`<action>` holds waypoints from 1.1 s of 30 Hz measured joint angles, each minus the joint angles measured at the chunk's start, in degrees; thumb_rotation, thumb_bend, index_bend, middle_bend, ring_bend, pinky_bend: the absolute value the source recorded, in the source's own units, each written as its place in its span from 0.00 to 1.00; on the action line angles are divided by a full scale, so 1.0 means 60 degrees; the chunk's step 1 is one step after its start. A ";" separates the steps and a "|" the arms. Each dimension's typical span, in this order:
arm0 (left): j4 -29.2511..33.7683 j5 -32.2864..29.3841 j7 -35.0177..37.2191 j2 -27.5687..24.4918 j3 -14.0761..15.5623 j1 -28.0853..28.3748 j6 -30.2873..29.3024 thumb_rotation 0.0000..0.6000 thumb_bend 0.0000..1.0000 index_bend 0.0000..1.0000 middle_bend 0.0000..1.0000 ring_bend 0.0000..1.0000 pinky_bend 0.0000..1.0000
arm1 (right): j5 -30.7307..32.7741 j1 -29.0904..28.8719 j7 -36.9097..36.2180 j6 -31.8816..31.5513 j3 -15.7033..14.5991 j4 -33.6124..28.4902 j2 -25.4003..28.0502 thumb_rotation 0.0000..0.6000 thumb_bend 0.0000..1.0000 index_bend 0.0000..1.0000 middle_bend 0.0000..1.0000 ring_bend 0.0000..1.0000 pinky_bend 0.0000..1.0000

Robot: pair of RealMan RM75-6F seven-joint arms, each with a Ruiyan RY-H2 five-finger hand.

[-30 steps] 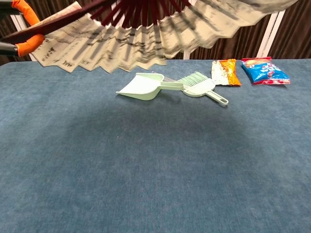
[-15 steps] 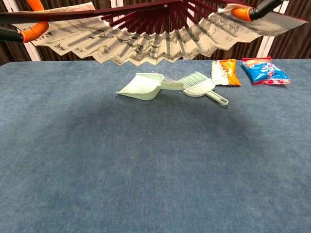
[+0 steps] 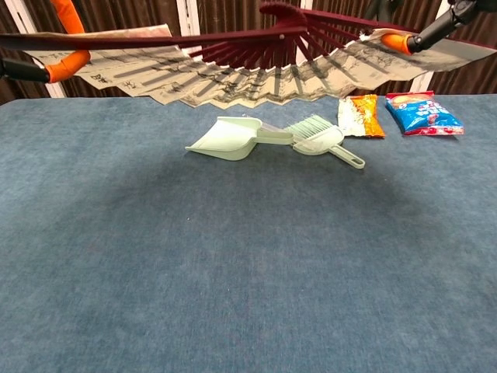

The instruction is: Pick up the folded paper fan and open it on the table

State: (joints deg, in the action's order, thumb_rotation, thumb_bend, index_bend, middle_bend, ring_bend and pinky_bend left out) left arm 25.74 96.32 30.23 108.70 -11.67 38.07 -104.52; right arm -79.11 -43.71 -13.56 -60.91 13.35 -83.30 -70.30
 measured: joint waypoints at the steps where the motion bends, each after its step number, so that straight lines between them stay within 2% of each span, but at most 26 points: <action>1: -0.0059 -0.0034 0.0038 0.0033 0.0020 -0.0005 0.0001 1.00 0.45 0.77 0.46 0.08 0.10 | 0.0045 0.0023 -0.0010 -0.0014 0.0003 0.0070 -0.0046 1.00 0.48 0.90 0.31 0.28 0.12; 4: -0.0148 -0.0154 0.0231 0.0092 0.0050 -0.0024 0.0093 1.00 0.43 0.75 0.44 0.08 0.09 | 0.0084 0.0081 -0.0033 -0.0016 -0.0021 0.0253 -0.0154 1.00 0.48 0.90 0.31 0.28 0.12; 6: -0.0210 -0.0220 0.0342 0.0125 0.0078 -0.0036 0.0197 1.00 0.42 0.70 0.37 0.06 0.07 | 0.0064 0.0098 -0.0040 0.0010 -0.0055 0.0301 -0.0179 1.00 0.48 0.83 0.29 0.26 0.10; 8: -0.0286 -0.0297 0.0432 0.0164 0.0115 -0.0043 0.0348 1.00 0.42 0.62 0.26 0.02 0.04 | 0.0058 0.0089 -0.0021 0.0109 -0.0088 0.0316 -0.0168 1.00 0.48 0.70 0.25 0.20 0.07; 9: -0.0324 -0.0332 0.0461 0.0183 0.0131 -0.0044 0.0403 1.00 0.42 0.53 0.16 0.01 0.02 | 0.0062 0.0080 -0.0001 0.0182 -0.0109 0.0314 -0.0149 1.00 0.48 0.61 0.22 0.15 0.06; 10: -0.0358 -0.0353 0.0471 0.0194 0.0167 -0.0046 0.0482 1.00 0.42 0.44 0.07 0.00 0.01 | 0.0073 0.0067 0.0031 0.0283 -0.0138 0.0304 -0.0115 1.00 0.47 0.57 0.20 0.13 0.05; 12: -0.0403 -0.0352 0.0467 0.0194 0.0246 -0.0052 0.0643 1.00 0.42 0.30 0.00 0.00 0.00 | 0.0133 0.0014 0.0167 0.0655 -0.0235 0.0254 0.0024 1.00 0.41 0.47 0.18 0.09 0.05; 14: -0.0422 -0.0338 0.0458 0.0163 0.0374 -0.0063 0.0891 1.00 0.42 0.21 0.00 0.00 0.00 | 0.0243 -0.0069 0.0479 0.1193 -0.0360 0.0179 0.0234 1.00 0.37 0.37 0.17 0.08 0.04; 15: -0.0416 -0.0327 0.0454 0.0132 0.0446 -0.0069 0.0996 1.00 0.42 0.18 0.00 0.00 0.00 | 0.0298 -0.0105 0.0683 0.1418 -0.0416 0.0146 0.0318 1.00 0.35 0.29 0.15 0.07 0.04; 18: -0.0301 -0.0272 0.0506 -0.0035 0.0627 -0.0081 0.1091 1.00 0.42 0.13 0.00 0.00 0.00 | 0.0585 -0.0201 0.1526 0.1937 -0.0589 0.0030 0.0547 1.00 0.32 0.15 0.11 0.04 0.02; 27: 0.0728 -0.0357 0.0327 -0.0861 0.0649 -0.0230 0.0897 1.00 0.42 0.08 0.00 0.00 0.00 | 0.2085 -0.0325 0.3815 0.2776 -0.0976 -0.0363 0.1278 1.00 0.32 0.03 0.06 0.03 0.01; 33: 0.2328 -0.0356 -0.0176 -0.1732 0.0742 -0.0604 0.0592 1.00 0.42 0.08 0.00 0.00 0.00 | 0.2719 -0.0176 0.4718 0.2627 -0.1152 -0.0399 0.1658 1.00 0.32 0.01 0.06 0.03 0.01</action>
State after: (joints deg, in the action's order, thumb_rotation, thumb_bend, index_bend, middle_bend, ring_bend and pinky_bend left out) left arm 39.71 94.18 29.17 98.31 -7.22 34.45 -100.97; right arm -62.80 -44.77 14.75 -45.15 6.44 -85.70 -60.36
